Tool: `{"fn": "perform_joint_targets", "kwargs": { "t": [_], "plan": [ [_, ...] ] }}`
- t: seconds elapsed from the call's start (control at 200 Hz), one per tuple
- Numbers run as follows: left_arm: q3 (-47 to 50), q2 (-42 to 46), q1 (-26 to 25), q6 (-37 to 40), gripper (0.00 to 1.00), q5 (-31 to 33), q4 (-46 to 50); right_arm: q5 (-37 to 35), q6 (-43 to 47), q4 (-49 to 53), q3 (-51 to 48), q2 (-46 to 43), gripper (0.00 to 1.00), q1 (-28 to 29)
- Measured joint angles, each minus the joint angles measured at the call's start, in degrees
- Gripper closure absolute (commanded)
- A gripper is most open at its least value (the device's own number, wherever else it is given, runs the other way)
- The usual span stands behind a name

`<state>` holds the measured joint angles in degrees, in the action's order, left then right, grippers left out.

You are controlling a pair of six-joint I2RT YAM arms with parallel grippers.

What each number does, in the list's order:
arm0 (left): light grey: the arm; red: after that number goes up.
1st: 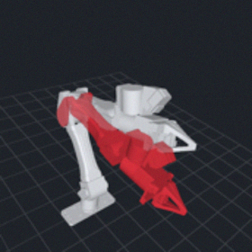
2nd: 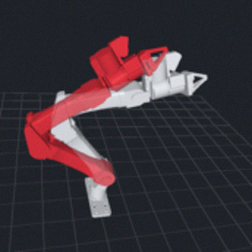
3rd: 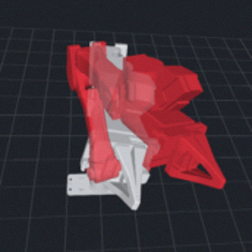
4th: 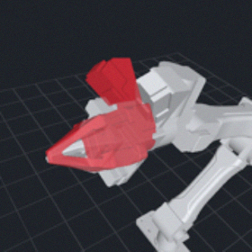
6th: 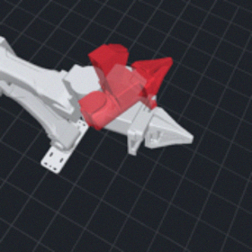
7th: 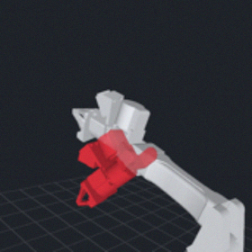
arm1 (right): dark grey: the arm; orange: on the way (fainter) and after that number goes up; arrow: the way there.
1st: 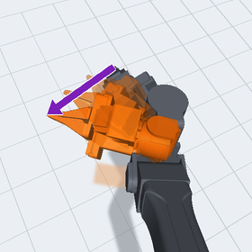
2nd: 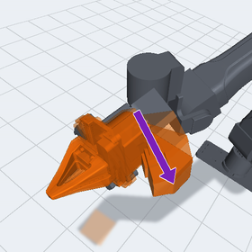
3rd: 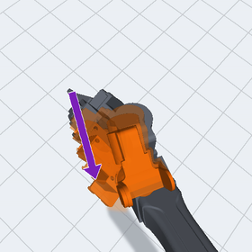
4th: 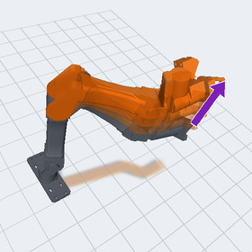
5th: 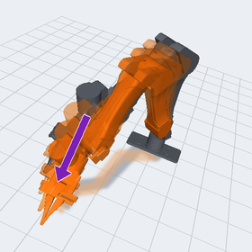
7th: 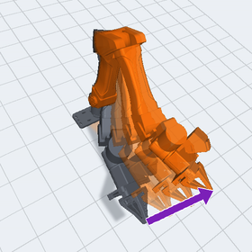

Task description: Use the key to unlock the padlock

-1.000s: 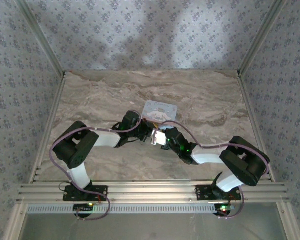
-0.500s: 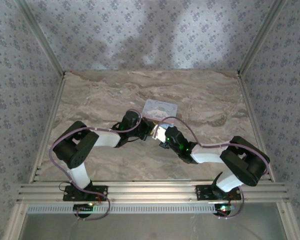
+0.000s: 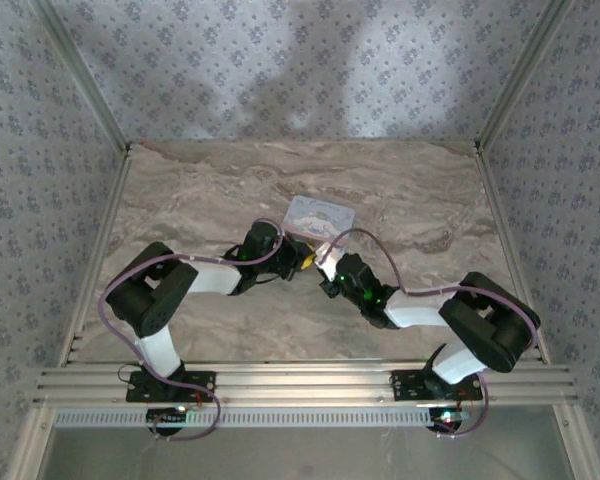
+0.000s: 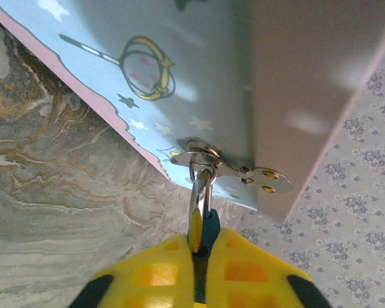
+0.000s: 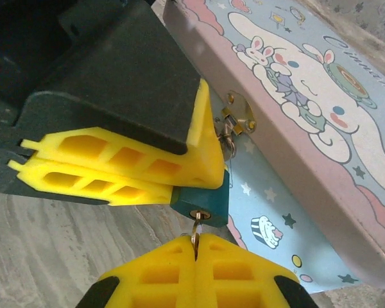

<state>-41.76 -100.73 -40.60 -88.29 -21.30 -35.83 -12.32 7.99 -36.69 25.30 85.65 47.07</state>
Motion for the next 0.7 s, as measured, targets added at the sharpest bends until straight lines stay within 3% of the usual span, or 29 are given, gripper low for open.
{"fn": "perform_joint_targets", "kwargs": {
  "t": [0.275, 0.7],
  "plan": [
    [0.5, 1.2, 0.4, 2.6, 0.58, -0.3, 2.2, 4.5, -10.1, -1.9, -3.1, 0.0, 1.0, -2.2],
    [-0.4, 16.0, 8.7, 17.1, 0.32, 2.9, 22.5, 16.7, -32.5, -4.9, -6.6, -1.2, 1.0, -9.8]
  ]
}}
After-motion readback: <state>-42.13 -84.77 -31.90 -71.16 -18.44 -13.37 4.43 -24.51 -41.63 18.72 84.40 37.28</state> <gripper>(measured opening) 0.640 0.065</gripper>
